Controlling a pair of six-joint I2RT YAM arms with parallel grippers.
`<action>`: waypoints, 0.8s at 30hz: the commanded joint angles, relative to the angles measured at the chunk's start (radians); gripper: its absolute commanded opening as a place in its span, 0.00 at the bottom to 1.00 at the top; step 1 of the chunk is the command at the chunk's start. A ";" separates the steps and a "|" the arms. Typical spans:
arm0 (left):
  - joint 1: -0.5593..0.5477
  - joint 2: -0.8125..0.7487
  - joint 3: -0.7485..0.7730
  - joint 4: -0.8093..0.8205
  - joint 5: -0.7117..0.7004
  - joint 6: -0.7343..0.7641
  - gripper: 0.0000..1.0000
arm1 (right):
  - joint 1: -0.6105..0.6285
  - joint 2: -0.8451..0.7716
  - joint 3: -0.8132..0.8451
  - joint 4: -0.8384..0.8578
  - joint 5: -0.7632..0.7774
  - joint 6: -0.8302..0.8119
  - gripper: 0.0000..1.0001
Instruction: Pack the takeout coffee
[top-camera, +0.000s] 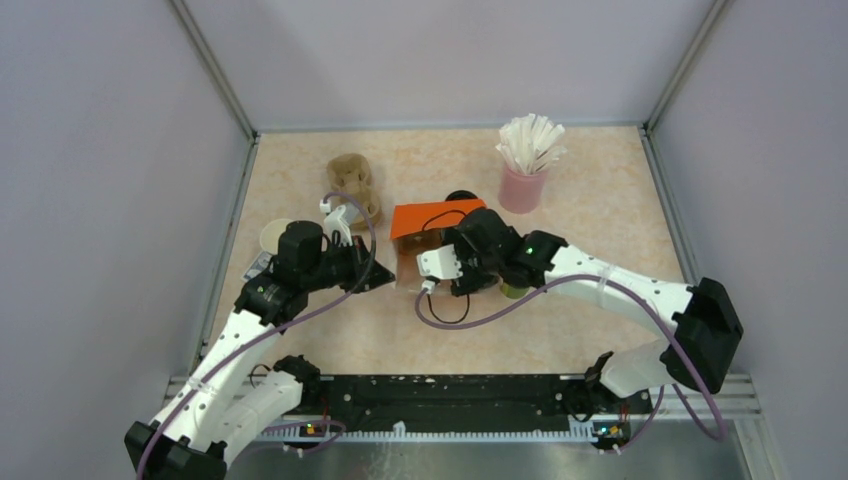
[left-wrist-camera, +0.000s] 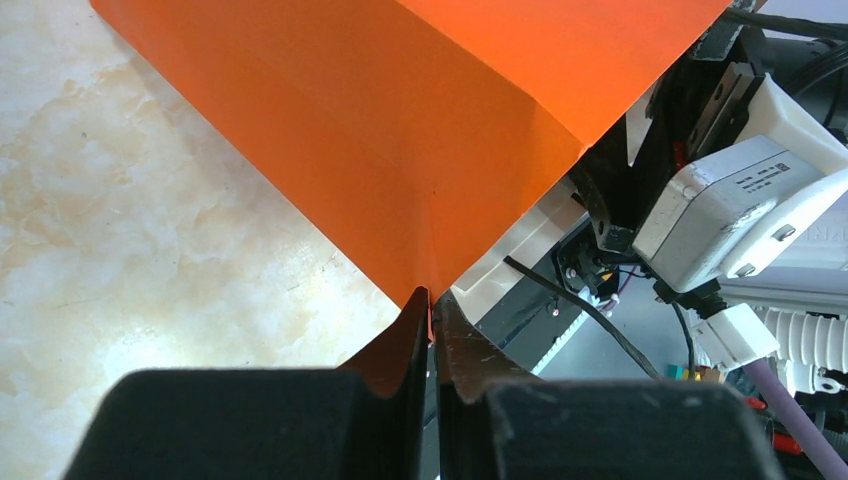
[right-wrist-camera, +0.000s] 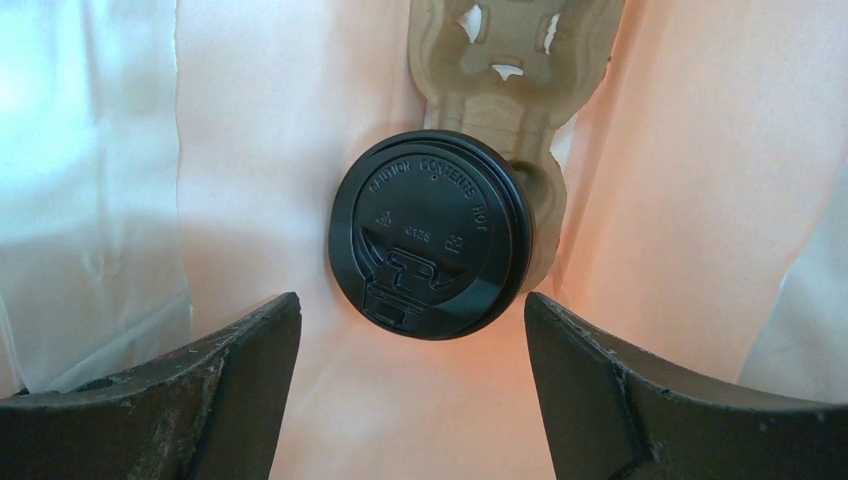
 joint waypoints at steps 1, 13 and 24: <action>-0.002 -0.004 0.038 0.027 0.012 0.018 0.09 | 0.002 -0.050 0.054 -0.044 -0.002 0.030 0.80; -0.001 -0.004 0.041 0.028 0.017 0.018 0.08 | 0.004 -0.080 0.076 -0.080 -0.044 0.062 0.64; -0.002 -0.002 0.042 0.031 0.027 0.015 0.08 | 0.032 -0.081 0.071 -0.033 -0.072 0.081 0.48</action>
